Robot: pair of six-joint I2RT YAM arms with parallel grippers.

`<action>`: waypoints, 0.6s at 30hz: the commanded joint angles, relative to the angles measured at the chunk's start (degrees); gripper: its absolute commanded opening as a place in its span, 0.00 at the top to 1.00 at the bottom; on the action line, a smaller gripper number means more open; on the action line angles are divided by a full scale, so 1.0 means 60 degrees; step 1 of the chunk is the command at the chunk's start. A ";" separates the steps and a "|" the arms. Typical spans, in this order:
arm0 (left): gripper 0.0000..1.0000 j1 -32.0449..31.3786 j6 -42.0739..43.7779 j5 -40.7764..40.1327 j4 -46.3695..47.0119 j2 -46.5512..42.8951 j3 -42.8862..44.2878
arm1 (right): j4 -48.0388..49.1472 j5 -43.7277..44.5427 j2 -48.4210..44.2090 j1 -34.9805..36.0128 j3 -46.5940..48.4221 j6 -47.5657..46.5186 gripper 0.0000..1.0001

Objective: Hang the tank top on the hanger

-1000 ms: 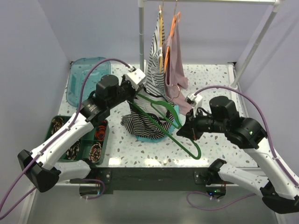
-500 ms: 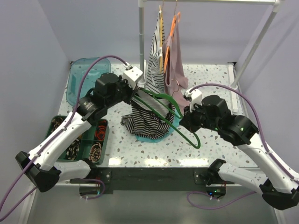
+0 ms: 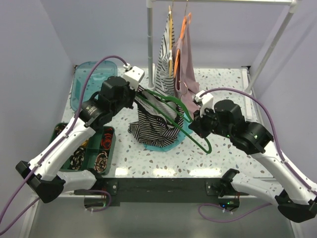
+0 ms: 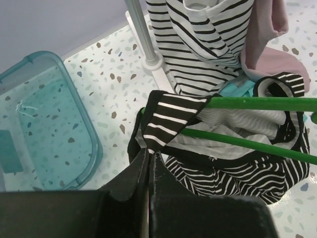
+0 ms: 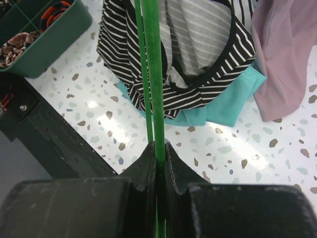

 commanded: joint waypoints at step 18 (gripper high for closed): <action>0.89 -0.0028 0.0002 0.1555 0.0493 0.0492 0.0283 | 0.2020 -0.0843 0.0056 0.0061 -0.0317 0.0993 1.00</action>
